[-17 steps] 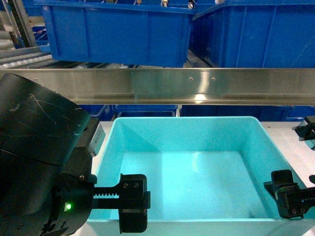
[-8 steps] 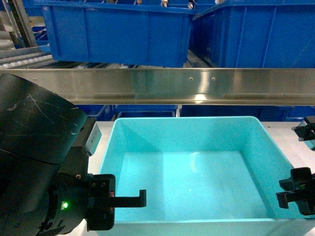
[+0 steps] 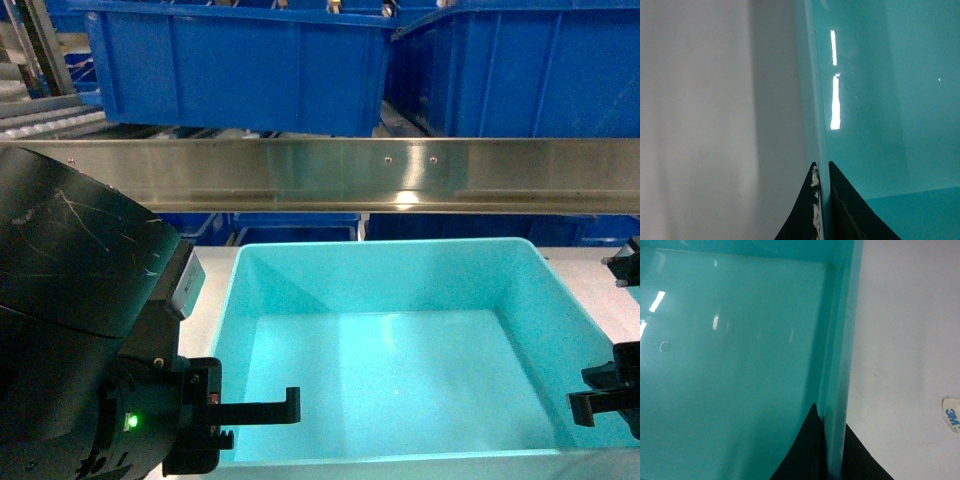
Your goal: Organize blue bins on left shelf correctly
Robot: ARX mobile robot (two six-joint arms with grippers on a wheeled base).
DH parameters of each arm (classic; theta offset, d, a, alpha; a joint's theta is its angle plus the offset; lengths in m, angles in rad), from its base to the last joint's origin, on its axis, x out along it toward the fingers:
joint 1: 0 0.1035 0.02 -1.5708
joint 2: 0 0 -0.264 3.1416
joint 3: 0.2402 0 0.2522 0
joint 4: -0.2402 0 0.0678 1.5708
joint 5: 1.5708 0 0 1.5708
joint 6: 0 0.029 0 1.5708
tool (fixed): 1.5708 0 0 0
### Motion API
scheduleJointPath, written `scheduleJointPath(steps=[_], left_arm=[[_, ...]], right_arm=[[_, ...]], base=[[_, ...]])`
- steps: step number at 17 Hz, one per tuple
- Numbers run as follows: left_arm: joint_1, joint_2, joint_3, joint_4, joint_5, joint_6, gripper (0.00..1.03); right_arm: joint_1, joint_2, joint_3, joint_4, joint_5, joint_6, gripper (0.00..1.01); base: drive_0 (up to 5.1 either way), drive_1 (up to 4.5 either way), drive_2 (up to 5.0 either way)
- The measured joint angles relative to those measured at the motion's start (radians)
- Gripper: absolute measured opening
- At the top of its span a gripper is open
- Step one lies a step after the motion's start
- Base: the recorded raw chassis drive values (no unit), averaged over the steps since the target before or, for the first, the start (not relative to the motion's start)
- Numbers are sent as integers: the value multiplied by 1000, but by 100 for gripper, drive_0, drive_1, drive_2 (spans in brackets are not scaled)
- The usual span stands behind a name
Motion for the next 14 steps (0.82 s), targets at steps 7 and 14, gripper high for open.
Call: scheduleJointPath(steps=[7,14], left_arm=[[-21,-189,-4,-47,-28,10,2],[-21,-191,-5,-51,-27,22,2]], right_arm=[[-14,-235,-51,9,-24,-5,2],[-14,-235,-53,4,-25,-5,2]], base=[[0,0,0],[0,0,0]])
